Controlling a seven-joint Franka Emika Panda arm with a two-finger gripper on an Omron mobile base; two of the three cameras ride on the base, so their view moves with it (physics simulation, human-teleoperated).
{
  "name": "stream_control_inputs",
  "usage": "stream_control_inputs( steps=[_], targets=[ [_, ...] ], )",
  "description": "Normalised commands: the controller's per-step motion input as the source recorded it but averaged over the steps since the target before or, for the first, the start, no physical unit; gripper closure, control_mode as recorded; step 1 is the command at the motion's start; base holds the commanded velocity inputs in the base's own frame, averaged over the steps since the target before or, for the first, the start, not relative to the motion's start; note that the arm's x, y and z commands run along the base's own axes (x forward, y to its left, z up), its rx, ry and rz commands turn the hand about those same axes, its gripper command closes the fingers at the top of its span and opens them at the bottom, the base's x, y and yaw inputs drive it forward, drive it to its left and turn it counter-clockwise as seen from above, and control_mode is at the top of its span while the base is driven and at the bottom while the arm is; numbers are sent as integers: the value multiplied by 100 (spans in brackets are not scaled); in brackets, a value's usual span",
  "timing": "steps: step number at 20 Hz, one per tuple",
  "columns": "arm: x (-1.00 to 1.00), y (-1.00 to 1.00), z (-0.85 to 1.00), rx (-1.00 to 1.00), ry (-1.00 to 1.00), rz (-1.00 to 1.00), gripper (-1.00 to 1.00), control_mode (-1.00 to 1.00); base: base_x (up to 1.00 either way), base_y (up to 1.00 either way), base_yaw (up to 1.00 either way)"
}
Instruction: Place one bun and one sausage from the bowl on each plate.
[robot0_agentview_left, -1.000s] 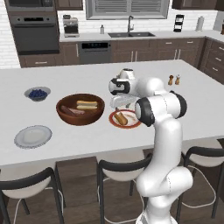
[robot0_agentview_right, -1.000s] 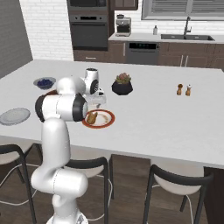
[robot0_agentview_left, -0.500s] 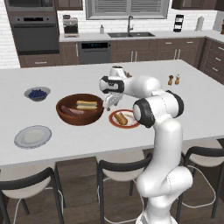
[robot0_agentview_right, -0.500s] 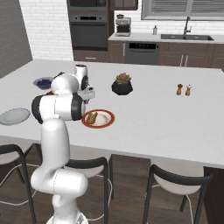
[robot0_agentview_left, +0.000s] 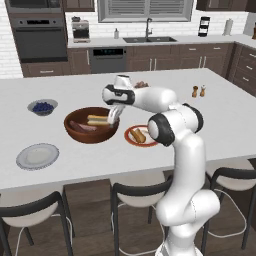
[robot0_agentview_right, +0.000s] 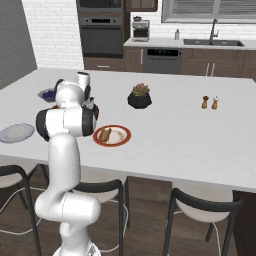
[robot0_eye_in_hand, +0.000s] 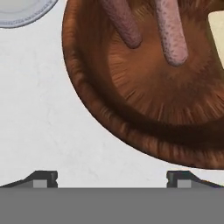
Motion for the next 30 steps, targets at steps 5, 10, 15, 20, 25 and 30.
stream_control_inputs(
  steps=[5, 10, 15, 20, 25, 30],
  targets=[
    [10, 54, 0, 15, -12, 15, -100, -100, 0, 0, 0],
    [32, 54, 0, 17, -19, 17, -100, -100, 0, 0, 0],
    [36, 46, 0, 17, -5, 11, -100, -100, 0, 0, 0],
    [33, 32, 0, 11, 0, 10, -100, -100, 0, 0, 0],
    [34, 2, 0, 6, 0, 4, -100, -100, 0, 0, 0],
    [14, 8, 0, 1, 0, 1, -100, -100, 0, 0, 0]
  ],
)
